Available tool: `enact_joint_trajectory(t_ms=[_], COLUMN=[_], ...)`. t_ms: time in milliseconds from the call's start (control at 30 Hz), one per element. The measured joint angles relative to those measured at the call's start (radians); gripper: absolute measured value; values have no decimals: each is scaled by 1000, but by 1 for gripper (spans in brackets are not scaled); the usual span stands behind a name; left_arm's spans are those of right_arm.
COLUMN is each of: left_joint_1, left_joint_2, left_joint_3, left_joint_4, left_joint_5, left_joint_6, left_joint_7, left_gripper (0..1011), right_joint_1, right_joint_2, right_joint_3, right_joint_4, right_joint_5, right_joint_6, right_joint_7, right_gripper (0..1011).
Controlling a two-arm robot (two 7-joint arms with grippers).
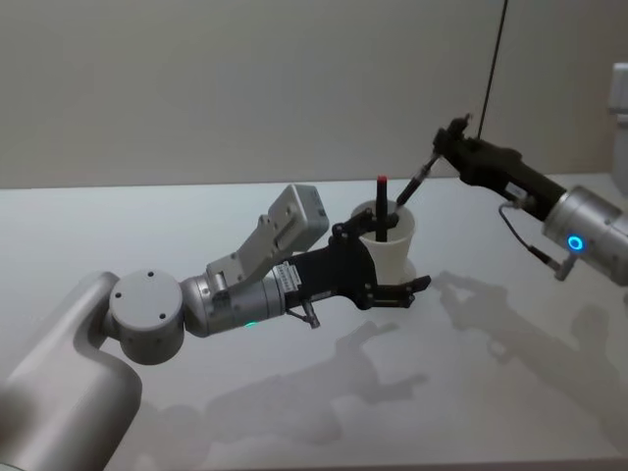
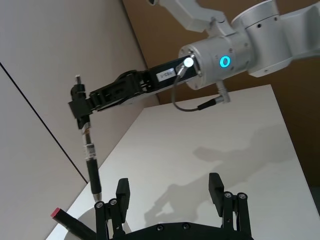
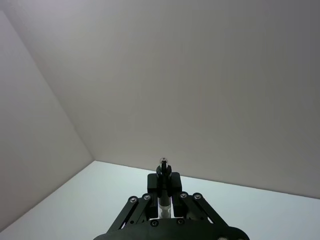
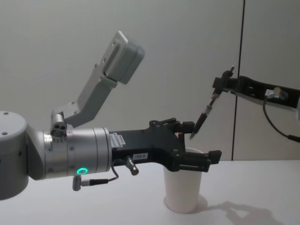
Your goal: Place the pen into the pen holder.
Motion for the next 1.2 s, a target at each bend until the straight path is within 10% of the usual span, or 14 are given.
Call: enact_joint_trajectory(t_ms=[567,1200], left_joint_1=[0,0], left_joint_2=[0,0], left_joint_3=[0,0], left_joint_4=[0,0], left_joint_5=[0,0], left_joint_6=[0,0], left_joint_7=[0,0], left_gripper=[1004,1004], right_joint_1=[210,345], right_joint_2=[-37,-79], right_joint_3=[-40,-101], right_joint_4=[333,583], right_joint_5=[-88,-161], right_joint_6=[-84,-192], right_joint_7=[160,197], right_gripper=[146,146])
